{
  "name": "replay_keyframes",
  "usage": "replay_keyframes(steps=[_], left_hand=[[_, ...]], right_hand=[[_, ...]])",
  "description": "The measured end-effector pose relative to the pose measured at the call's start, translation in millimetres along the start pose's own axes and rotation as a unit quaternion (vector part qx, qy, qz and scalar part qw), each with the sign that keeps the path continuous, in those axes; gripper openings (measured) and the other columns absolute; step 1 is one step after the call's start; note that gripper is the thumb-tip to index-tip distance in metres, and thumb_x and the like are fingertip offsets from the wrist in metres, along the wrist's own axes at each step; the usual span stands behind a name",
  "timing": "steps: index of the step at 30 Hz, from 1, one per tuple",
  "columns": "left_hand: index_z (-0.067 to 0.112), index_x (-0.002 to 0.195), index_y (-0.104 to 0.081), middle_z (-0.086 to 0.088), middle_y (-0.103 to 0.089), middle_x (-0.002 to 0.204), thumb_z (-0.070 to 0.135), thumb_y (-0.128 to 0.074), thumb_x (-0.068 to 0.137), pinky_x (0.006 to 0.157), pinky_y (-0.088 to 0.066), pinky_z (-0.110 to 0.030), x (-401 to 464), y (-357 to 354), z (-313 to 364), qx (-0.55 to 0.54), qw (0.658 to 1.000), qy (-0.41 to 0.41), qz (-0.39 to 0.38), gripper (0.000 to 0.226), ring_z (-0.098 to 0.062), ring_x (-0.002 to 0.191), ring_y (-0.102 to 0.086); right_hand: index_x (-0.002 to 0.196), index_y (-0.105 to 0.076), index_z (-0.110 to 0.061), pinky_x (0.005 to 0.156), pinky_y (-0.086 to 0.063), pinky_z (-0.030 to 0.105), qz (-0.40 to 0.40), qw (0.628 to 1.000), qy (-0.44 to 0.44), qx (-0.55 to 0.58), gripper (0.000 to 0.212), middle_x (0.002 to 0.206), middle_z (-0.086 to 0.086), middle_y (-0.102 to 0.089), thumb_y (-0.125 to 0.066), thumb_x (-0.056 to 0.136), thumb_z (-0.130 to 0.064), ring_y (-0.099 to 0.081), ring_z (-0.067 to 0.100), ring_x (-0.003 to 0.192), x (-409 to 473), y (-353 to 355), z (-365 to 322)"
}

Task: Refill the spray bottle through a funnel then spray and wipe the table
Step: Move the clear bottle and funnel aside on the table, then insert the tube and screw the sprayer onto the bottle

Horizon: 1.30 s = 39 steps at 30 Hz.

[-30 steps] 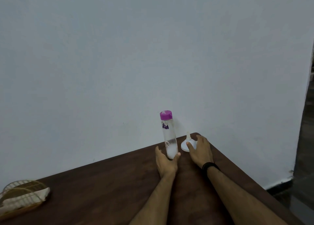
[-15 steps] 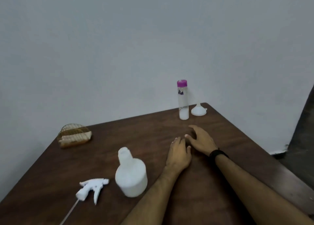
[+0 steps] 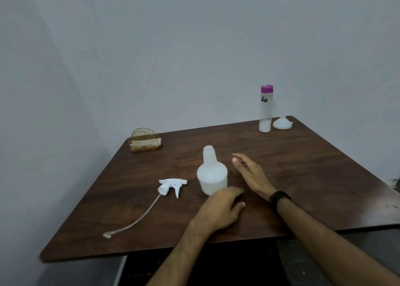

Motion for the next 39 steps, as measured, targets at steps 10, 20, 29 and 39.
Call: replay_keyframes(steps=[10,20,29,39], left_hand=[[0.017,0.125,-0.054,-0.007,-0.056,0.126,0.030,-0.062,0.092,0.095,-0.045,-0.037,-63,121,-136,0.117,0.883,0.353,0.288,0.037,-0.024,0.117,-0.052],[0.008,0.124,-0.048,-0.012,-0.053,0.132,0.031,-0.049,0.100,0.093,-0.048,-0.042,-62,86,-173,0.044,0.899,0.415,0.133,0.033,-0.029,0.119,-0.055],[0.022,0.136,-0.046,-0.007,-0.056,0.139,0.022,-0.060,0.097,0.097,-0.053,-0.039,-41,122,-160,-0.132,0.902,0.366,0.186,0.042,-0.023,0.116,-0.061],[0.022,0.129,-0.051,-0.016,-0.059,0.119,0.023,-0.056,0.100,0.078,-0.061,-0.027,32,279,-53,-0.470,0.768,0.073,0.430,0.029,-0.021,0.092,-0.071]], right_hand=[[0.151,-0.040,-0.030,0.113,-0.042,0.043,-0.043,0.999,0.010,0.005,0.098,0.153,-0.004,-0.048,-0.040,0.074,-0.092,-0.049,0.015,0.135,-4,-47,-11],[0.150,-0.040,-0.028,0.101,-0.046,0.030,-0.056,0.998,0.025,-0.010,0.080,0.149,-0.003,-0.050,-0.047,0.086,-0.076,-0.052,0.016,0.128,-2,-50,-8],[0.146,-0.044,-0.030,0.112,-0.042,0.040,0.041,0.998,0.038,-0.011,0.072,0.153,-0.005,-0.043,-0.051,0.085,-0.066,-0.043,0.010,0.134,-10,-33,-20],[0.132,-0.053,-0.040,0.076,-0.047,0.015,0.162,0.962,0.221,-0.004,0.056,0.114,-0.025,-0.056,-0.064,0.083,-0.063,-0.056,0.006,0.096,-17,-8,-141]])
Point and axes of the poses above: each hand's wrist, its own x-axis towards the middle knuckle, its own y-axis out of the back of the hand, z = x × y, the point moved 8 cm from there along x, towards the middle knuckle
